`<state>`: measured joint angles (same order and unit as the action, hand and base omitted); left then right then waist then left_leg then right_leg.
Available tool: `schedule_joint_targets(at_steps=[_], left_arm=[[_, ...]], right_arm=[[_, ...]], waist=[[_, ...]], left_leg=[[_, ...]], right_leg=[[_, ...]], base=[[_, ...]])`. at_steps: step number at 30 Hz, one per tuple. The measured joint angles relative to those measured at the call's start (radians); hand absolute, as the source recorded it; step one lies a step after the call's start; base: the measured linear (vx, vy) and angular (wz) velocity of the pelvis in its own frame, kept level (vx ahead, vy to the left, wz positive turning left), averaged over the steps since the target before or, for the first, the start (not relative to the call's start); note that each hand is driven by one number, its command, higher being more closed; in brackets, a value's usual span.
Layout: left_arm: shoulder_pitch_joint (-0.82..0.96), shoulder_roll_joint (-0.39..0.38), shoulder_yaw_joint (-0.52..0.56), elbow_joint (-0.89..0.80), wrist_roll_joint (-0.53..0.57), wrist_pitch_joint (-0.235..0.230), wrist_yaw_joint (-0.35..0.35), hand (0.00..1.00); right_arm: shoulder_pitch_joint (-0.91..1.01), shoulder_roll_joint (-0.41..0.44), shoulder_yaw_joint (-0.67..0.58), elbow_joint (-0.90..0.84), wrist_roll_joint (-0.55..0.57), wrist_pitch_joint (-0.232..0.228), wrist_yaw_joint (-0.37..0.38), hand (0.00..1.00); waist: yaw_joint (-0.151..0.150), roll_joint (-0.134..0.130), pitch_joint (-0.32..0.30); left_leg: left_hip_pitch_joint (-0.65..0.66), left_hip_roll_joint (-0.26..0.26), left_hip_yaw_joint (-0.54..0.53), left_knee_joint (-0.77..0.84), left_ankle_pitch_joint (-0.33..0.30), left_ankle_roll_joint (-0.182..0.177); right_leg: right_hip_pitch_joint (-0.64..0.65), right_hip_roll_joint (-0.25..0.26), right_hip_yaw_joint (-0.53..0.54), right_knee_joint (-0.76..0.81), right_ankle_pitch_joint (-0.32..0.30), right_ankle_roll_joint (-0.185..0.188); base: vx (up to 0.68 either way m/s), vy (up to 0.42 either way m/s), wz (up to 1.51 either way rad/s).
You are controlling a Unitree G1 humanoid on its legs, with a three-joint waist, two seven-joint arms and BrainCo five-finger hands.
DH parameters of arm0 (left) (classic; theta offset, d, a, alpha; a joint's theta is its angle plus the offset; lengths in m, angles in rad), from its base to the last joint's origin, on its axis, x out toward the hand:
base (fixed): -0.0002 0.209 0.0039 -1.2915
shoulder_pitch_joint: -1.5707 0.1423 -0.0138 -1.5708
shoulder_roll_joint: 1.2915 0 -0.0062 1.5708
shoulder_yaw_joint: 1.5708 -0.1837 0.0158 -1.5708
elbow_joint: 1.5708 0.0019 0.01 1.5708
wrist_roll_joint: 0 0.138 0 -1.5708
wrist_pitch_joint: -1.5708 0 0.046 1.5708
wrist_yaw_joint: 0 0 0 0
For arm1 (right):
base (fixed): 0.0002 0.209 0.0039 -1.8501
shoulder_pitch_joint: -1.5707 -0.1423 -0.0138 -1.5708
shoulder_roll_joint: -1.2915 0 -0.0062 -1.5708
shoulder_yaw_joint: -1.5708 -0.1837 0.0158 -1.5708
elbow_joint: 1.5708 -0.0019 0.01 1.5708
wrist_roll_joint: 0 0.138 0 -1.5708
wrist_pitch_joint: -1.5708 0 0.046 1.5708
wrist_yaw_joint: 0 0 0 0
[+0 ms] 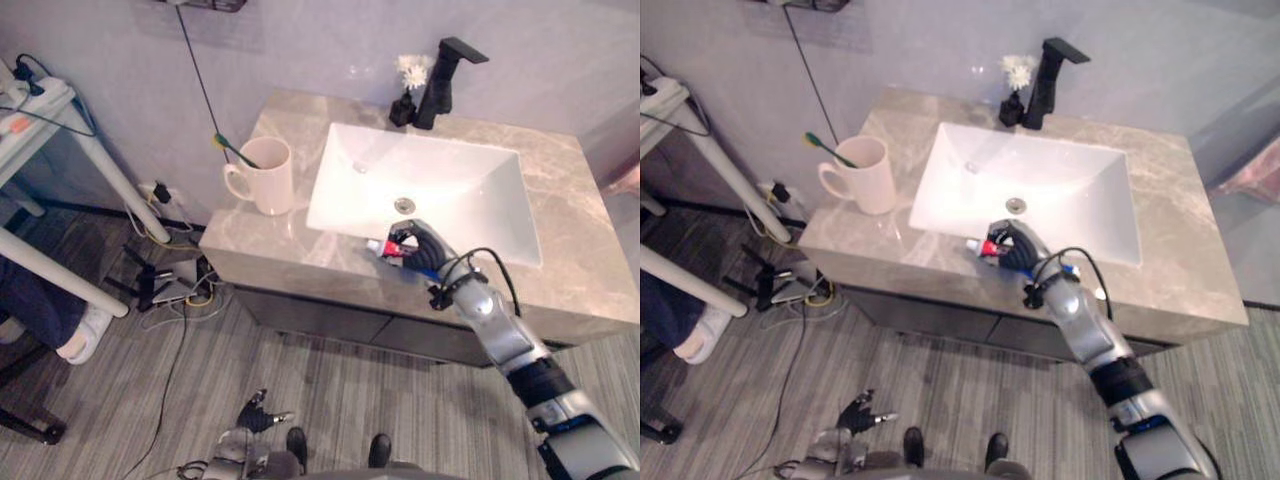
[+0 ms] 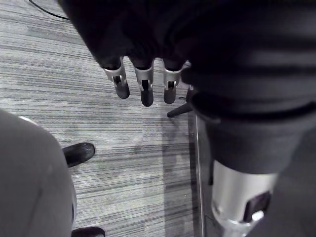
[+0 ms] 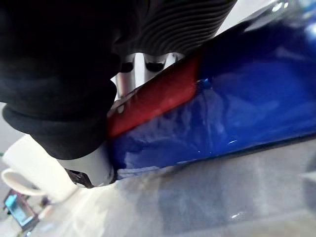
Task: Organize washtable
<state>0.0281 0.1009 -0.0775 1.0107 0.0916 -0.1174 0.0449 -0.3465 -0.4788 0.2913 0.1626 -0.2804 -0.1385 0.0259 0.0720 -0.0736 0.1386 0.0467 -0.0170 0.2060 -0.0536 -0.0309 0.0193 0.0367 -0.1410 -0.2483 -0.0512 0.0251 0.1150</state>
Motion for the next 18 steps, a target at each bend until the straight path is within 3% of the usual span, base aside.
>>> schedule_joint_targets(at_steps=[11, 18], left_arm=[[0.016, -0.001, 0.091, 0.002, -0.012, -0.001, 0.025, 0.00], [0.053, -0.012, 0.197, 0.002, -0.040, -0.004, 0.065, 0.00]], right_arm=[[0.112, 0.080, -0.059, -0.210, 0.035, -0.022, -0.055, 1.00], [0.161, 0.108, -0.066, -0.310, 0.065, -0.081, -0.090, 1.00]], waist=[[-0.004, 0.005, -0.003], [-0.005, 0.038, -0.043]], left_leg=[[0.002, 0.000, -0.001, 0.018, -0.001, 0.001], [0.003, 0.000, -0.002, 0.021, -0.001, 0.001]], right_leg=[[0.004, -0.004, 0.001, 0.013, -0.001, 0.001], [0.003, -0.004, 0.000, 0.009, 0.000, 0.000]], base=[[-0.05, -0.011, 0.00], [-0.06, -0.015, 0.00]])
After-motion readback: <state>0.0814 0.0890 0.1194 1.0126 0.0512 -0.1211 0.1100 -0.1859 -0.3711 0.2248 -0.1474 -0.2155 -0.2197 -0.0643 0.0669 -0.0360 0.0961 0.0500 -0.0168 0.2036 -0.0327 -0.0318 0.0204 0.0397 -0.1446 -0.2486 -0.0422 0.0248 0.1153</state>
